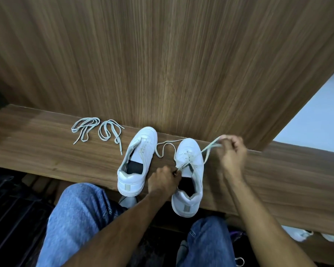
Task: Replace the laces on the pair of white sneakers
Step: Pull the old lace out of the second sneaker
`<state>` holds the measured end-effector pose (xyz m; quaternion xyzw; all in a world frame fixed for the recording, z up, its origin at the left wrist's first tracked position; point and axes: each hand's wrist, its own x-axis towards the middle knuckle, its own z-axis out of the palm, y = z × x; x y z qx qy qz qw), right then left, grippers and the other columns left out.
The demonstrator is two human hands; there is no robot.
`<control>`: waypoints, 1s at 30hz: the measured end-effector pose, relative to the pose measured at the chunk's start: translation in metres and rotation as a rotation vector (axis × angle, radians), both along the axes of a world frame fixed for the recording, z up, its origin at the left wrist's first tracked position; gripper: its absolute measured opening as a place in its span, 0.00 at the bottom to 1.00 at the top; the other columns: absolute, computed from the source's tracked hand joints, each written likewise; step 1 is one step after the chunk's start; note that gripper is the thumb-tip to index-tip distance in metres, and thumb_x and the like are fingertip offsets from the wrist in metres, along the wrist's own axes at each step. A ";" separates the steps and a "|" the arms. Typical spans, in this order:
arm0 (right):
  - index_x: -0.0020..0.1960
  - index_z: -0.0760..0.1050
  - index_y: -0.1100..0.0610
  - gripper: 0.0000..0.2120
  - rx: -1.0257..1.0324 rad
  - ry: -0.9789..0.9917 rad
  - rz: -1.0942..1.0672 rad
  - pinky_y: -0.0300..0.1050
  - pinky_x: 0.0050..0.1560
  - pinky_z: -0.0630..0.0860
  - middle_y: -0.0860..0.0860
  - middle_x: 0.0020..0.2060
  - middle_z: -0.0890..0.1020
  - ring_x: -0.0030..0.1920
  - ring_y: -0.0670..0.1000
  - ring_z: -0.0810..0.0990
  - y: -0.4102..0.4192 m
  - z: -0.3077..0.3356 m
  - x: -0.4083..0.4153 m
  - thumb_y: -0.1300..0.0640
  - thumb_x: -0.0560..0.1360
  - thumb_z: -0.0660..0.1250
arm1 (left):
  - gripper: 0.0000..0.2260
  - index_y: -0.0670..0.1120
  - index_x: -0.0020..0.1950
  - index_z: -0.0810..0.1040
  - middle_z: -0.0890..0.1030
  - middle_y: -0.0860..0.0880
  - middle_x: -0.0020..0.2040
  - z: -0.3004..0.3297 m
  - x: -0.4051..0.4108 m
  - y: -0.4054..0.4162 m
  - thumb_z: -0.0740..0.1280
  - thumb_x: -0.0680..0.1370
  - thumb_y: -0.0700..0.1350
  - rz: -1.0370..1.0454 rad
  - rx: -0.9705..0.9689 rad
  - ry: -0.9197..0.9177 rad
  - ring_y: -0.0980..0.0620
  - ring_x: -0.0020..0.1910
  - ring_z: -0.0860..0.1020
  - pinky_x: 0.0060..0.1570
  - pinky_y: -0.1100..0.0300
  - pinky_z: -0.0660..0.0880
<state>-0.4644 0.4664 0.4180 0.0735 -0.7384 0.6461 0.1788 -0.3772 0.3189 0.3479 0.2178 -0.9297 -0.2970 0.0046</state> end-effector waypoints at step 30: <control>0.62 0.75 0.55 0.18 0.761 -0.234 -0.014 0.51 0.54 0.75 0.56 0.56 0.76 0.57 0.60 0.76 0.023 -0.043 0.005 0.52 0.74 0.69 | 0.22 0.45 0.49 0.81 0.83 0.43 0.50 -0.010 -0.006 -0.002 0.61 0.74 0.63 0.073 0.042 -0.018 0.40 0.51 0.79 0.47 0.53 0.76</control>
